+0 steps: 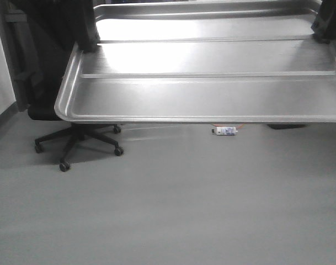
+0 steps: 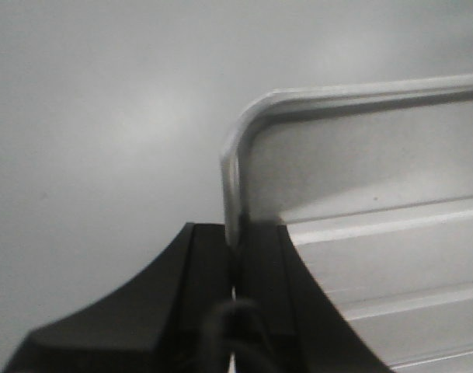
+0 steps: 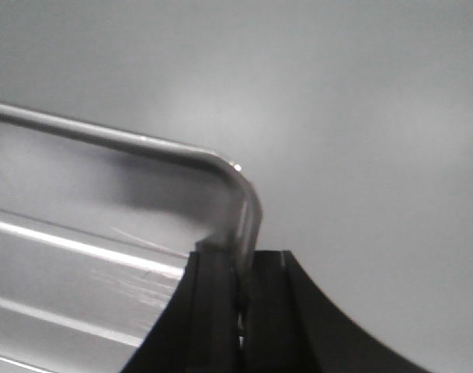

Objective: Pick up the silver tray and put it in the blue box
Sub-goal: 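Keep the tray held level with both grippers while driving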

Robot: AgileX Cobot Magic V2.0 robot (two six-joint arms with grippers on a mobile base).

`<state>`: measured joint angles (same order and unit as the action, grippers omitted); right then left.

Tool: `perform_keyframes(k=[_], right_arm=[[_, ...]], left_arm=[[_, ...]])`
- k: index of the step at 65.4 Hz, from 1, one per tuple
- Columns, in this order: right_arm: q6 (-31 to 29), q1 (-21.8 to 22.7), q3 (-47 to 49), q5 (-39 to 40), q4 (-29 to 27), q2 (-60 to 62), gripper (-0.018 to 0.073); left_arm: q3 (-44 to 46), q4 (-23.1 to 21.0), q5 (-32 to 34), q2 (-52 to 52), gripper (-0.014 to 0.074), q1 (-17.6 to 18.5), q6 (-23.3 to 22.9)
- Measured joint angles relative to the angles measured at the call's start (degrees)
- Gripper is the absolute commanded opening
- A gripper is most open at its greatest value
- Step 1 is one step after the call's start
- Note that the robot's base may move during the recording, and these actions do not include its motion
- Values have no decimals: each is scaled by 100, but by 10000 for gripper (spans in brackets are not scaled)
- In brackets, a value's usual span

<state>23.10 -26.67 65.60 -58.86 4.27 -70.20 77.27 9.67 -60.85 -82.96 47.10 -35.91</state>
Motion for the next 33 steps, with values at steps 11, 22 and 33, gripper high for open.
perform_keyframes(k=[11,22,33], right_arm=[[0,0,0,0,0,0,60],[0,0,0,0,0,0,60],[0,0,0,0,0,0,60]], left_arm=[[0,0,0,0,-105,0,0],[0,0,0,0,-105,0,0],[0,0,0,0,-105,0,0]])
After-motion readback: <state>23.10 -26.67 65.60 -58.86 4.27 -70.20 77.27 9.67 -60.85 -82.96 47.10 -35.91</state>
